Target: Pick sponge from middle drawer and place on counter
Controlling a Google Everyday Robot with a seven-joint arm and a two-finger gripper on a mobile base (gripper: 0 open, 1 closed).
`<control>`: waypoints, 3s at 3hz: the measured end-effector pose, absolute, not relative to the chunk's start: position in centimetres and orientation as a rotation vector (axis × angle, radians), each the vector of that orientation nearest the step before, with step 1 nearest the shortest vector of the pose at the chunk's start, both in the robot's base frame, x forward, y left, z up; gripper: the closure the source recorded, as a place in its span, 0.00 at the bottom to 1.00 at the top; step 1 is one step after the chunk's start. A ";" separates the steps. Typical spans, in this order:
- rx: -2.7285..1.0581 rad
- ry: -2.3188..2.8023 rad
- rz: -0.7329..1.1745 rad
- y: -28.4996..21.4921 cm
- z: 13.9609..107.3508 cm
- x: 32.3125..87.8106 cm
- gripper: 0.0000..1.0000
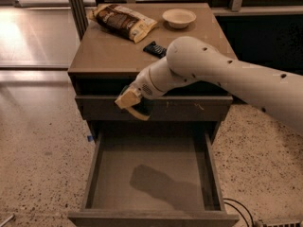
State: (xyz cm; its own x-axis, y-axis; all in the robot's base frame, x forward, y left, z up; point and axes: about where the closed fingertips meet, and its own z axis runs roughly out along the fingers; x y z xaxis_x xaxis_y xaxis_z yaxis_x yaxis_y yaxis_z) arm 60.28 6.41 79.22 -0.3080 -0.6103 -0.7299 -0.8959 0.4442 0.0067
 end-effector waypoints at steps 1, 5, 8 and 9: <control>-1.192 1.998 0.536 4.2 83.0 62.9 1.00; -0.978 2.145 0.066 -5.9 94.4 72.4 1.00; -0.826 2.236 0.078 -6.7 88.3 79.8 1.00; -0.822 2.238 0.079 -6.7 88.0 80.1 1.00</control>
Offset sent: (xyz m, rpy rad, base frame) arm 0.1095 -0.1125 0.1437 -0.0342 -0.1819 -0.2880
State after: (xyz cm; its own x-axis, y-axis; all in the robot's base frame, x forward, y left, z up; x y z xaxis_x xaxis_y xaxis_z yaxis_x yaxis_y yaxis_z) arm 80.10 -6.71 88.04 -0.5227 -0.5359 -0.6630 -0.5811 0.7930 -0.1829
